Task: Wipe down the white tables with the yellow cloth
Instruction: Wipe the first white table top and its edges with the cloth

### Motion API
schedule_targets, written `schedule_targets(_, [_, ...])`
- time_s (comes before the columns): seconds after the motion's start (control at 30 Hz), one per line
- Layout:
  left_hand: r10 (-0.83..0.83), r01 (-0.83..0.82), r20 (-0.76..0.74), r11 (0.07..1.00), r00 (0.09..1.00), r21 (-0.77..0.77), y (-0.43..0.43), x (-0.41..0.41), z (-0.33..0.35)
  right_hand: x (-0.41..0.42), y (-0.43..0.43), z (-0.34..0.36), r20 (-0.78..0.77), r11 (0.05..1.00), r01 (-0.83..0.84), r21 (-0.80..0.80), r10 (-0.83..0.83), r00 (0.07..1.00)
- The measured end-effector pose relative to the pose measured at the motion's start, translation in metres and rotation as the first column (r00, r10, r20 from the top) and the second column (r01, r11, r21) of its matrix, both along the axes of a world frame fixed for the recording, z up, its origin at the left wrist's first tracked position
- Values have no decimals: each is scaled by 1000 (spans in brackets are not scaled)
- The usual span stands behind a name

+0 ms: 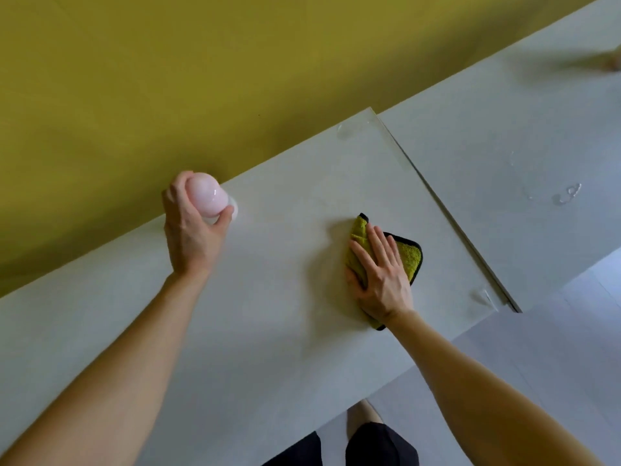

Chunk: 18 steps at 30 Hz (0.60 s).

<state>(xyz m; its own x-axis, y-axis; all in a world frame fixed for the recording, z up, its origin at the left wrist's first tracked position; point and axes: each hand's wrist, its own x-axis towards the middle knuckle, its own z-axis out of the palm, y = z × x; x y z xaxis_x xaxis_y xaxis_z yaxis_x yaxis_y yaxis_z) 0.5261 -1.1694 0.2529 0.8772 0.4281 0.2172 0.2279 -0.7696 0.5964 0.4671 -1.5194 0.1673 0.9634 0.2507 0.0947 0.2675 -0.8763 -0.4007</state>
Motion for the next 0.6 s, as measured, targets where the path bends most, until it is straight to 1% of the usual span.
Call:
schedule_targets(0.07, [85, -85, -43, 996, 995, -5, 20, -19, -4, -11, 31, 4, -44, 971, -235, 50, 237, 970])
schedule_targets(0.1, [117, -117, -47, 993, 992, -7, 26, -26, -5, -15, 44, 7, -68, 943, -323, 78, 328, 942])
schedule_targets(0.13, [132, -133, -48, 991, 990, -12, 31, -31, -5, -16, 54, 8, -92, 922, -375, 96, 383, 919])
schedule_targets(0.17, [134, -135, -65, 991, 989, -21, 35, -33, -4, -15, 59, 11, -109, 914, -395, 95, 404, 908])
schedule_targets(0.23, [125, -130, -153, 991, 980, -27, 39, -33, -2, -12, 56, 17, -113, 925, -375, 55, 379, 919])
schedule_targets(0.27, [142, -145, -193, 989, 971, 1, 40, -35, 0, -12, 51, 20, -104, 941, -337, 35, 339, 935])
schedule_targets(0.3, [177, -168, -193, 984, 965, 65, 38, -39, 2, -13, 45, 23, -73, 957, -289, 25, 290, 954])
schedule_targets(0.33, [215, -191, -136, 967, 967, 171, 34, -46, 4, -17, 39, 24, -21, 968, -251, 25, 252, 968])
schedule_targets(0.37, [220, -202, -34, 938, 975, 282, 25, -55, 6, -20, 34, 25, 22, 973, -229, 33, 228, 973])
schedule_targets(0.4, [154, -165, 59, 920, 986, 357, 11, -66, 6, -23, 31, 26, 32, 975, -213, 59, 211, 977])
schedule_targets(0.43, [17, -45, 79, 929, 997, 368, -5, -76, 2, -24, 29, 26, -6, 976, -188, 108, 189, 982])
schedule_targets(0.47, [-162, 149, 17, 939, 987, 310, -21, -86, -5, -21, 27, 25, -72, 977, -147, 153, 159, 985])
schedule_targets(0.5, [-334, 345, -87, 917, 939, 202, -38, -93, -14, -14, 26, 25, -144, 979, -101, 175, 127, 982])
schedule_targets(0.53, [-460, 483, -200, 872, 865, 78, -55, -97, -24, -3, 26, 26, -203, 982, -76, 172, 110, 973])
schedule_targets(0.57, [-526, 545, -298, 838, 797, -23, -70, -99, -33, 9, 28, 28, -245, 985, -92, 144, 126, 961])
schedule_targets(0.6, [-542, 550, -377, 830, 751, -95, -82, -99, -39, 22, 30, 32, -271, 982, -148, 117, 175, 947])
